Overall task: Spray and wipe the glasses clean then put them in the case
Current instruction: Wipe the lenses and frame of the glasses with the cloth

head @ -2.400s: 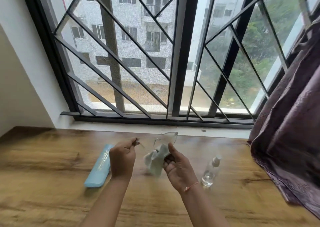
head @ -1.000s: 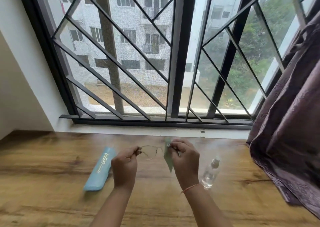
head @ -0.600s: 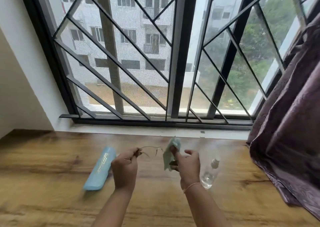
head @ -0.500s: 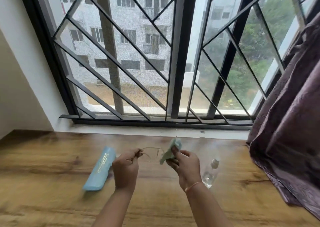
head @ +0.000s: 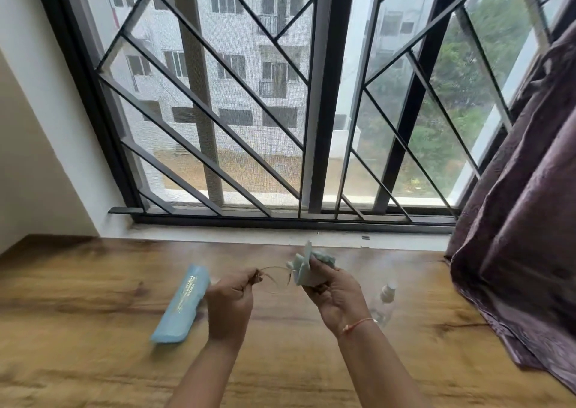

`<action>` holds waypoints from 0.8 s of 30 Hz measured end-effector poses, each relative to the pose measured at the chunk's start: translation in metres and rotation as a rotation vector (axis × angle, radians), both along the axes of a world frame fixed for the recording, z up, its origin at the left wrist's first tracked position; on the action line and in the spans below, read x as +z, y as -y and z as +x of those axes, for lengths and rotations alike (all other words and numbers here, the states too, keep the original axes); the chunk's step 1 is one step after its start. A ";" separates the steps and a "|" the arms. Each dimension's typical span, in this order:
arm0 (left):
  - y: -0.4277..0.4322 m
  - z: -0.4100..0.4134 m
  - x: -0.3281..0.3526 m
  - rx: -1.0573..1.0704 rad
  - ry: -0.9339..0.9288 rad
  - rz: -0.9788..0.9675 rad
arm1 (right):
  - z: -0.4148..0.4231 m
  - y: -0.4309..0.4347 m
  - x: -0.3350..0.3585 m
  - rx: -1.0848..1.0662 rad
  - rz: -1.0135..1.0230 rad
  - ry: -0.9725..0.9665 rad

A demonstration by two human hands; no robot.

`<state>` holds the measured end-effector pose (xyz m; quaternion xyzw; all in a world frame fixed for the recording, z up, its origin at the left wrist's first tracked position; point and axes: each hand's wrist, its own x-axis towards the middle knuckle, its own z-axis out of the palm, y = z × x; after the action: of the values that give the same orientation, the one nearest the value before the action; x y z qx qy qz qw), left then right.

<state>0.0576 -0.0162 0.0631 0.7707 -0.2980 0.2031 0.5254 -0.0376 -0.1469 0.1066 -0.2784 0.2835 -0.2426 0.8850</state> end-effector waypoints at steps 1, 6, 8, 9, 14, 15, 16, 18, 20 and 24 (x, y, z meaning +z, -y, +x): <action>0.000 0.000 0.000 0.002 0.004 -0.001 | 0.000 0.001 0.000 -0.010 0.006 0.000; -0.003 0.005 0.002 0.036 -0.014 -0.009 | -0.001 0.006 -0.001 0.049 0.006 0.083; -0.005 0.008 0.001 0.053 -0.044 -0.006 | -0.003 0.007 0.000 0.084 0.005 0.113; -0.005 0.009 0.001 0.059 -0.053 -0.004 | -0.004 0.007 0.000 0.102 -0.017 0.105; -0.003 0.003 0.001 0.043 -0.021 0.000 | -0.003 -0.002 0.000 0.072 -0.190 -0.003; -0.003 0.002 0.001 0.038 -0.008 0.003 | -0.001 -0.004 -0.001 0.041 -0.212 -0.020; -0.003 0.001 0.001 0.032 0.005 0.008 | 0.000 -0.005 -0.001 0.015 -0.224 -0.030; -0.003 0.000 0.001 0.021 0.031 0.023 | 0.001 -0.008 0.000 -0.029 -0.228 -0.030; -0.002 -0.002 0.002 0.008 0.057 0.041 | 0.001 -0.010 0.004 -0.057 -0.222 -0.023; -0.002 -0.002 0.003 0.019 0.064 0.034 | 0.000 -0.007 0.007 -0.083 -0.173 0.013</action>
<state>0.0554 -0.0141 0.0660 0.7754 -0.3106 0.2274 0.5006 -0.0375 -0.1397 0.1137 -0.3403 0.2669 -0.3044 0.8487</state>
